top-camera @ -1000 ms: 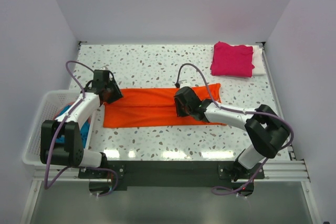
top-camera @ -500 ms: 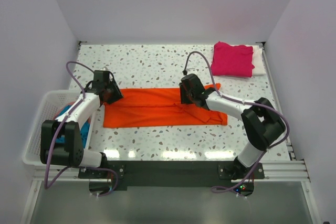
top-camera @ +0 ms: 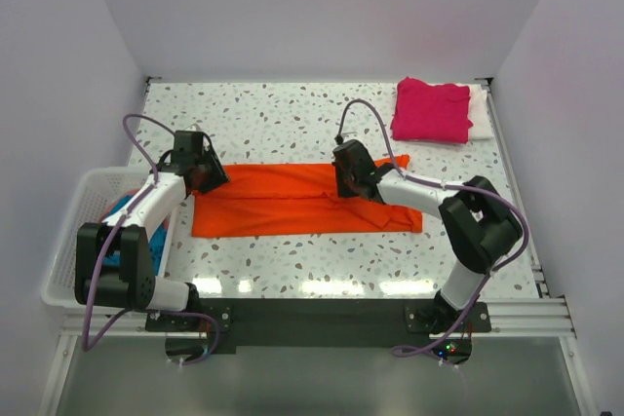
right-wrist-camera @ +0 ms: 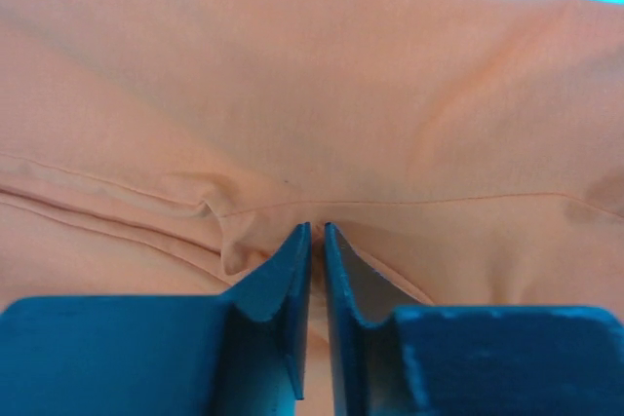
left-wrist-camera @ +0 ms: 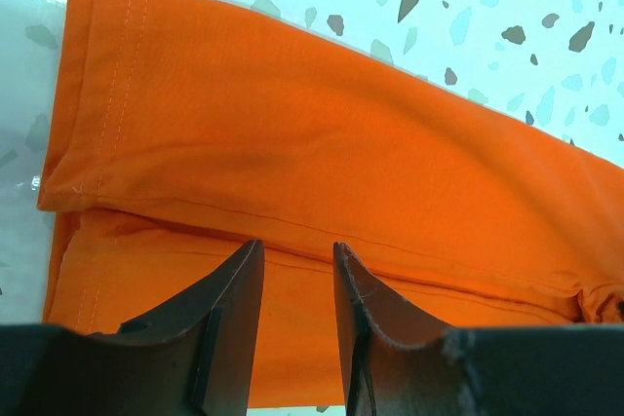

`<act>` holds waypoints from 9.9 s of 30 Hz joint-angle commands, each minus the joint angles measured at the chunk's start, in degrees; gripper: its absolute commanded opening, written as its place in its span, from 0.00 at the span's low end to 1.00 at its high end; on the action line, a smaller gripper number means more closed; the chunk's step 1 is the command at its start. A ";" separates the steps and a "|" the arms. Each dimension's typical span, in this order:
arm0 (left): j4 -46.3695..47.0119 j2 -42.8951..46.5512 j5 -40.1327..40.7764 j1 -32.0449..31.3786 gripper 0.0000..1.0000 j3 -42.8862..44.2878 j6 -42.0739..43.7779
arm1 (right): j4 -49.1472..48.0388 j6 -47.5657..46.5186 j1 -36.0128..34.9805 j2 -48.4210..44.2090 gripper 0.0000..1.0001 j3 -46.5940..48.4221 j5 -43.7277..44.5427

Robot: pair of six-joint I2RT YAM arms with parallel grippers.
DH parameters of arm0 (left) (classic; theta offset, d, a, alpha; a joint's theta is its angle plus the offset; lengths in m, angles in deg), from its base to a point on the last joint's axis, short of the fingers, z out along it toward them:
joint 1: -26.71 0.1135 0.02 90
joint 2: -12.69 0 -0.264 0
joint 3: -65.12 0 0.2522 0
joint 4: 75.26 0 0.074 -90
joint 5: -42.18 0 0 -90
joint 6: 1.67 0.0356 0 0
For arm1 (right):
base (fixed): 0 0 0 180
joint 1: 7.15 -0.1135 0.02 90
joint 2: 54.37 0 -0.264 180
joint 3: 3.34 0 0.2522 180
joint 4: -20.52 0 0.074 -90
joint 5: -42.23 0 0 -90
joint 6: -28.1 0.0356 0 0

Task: Fold and stack the t-shirts
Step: Fold the tshirt

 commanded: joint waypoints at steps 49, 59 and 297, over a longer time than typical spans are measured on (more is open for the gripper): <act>-1.38 0.60 -0.40 -4.95 0.51 3.80 5.60 | 2.99 11.50 -7.03 -19.23 0.59 -7.74 6.87; -3.33 -3.09 12.79 -19.97 0.44 1.26 0.87 | 8.63 9.13 10.19 -20.30 0.64 -11.69 1.88; 11.35 -26.13 2.07 -25.35 0.63 26.83 -2.04 | 2.30 10.18 18.37 1.16 0.61 9.84 -10.87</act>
